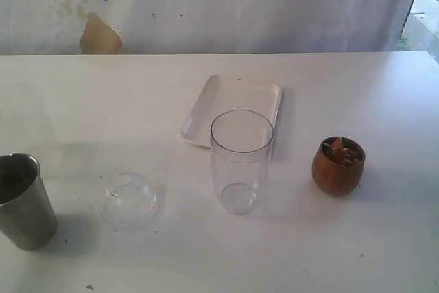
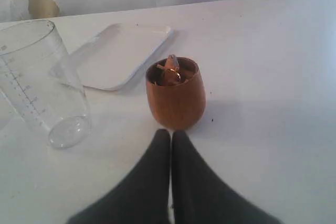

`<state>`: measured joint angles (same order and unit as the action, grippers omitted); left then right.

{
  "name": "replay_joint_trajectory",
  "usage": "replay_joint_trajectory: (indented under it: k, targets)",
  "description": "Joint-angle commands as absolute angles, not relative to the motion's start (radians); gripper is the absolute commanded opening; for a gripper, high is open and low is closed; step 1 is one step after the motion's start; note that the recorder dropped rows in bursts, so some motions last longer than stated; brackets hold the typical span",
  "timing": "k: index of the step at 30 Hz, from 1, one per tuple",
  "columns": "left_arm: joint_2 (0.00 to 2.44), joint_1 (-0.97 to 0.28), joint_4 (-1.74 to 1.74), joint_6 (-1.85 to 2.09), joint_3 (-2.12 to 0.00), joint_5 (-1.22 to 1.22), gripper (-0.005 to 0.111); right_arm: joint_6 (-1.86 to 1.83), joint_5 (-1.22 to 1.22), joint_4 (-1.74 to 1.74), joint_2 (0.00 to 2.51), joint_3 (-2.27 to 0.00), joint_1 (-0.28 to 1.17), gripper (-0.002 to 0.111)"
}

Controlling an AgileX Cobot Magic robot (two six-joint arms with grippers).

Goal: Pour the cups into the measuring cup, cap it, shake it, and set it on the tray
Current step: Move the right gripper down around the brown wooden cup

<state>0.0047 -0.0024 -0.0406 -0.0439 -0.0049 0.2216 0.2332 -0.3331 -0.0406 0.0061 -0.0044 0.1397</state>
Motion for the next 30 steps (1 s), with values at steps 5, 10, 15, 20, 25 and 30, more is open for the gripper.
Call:
replay_joint_trajectory:
  k: [5,10,15,20,25,30]
  targets:
    - [0.000,-0.002,-0.044,-0.046,0.000,0.210,0.001,0.220,0.117,-0.052,0.000,0.000,0.142,0.000]
    - [0.000,-0.002,-0.044,-0.046,0.000,0.210,0.001,0.275,0.326,-0.052,0.000,0.000,0.142,0.000]
    - [0.000,-0.002,-0.044,-0.046,0.000,0.210,0.001,0.205,0.190,-0.052,0.037,0.000,0.142,0.054]
    - [0.000,-0.002,-0.044,-0.046,0.000,0.210,0.001,0.186,0.269,-0.054,0.138,0.000,0.142,0.101]
    - [0.000,-0.002,-0.044,-0.046,0.000,0.210,0.001,0.156,0.380,-0.054,0.311,0.000,0.142,0.101]
    - [0.000,-0.002,-0.044,-0.046,0.000,0.210,0.001,0.048,0.541,-0.061,0.520,0.000,0.142,0.101]
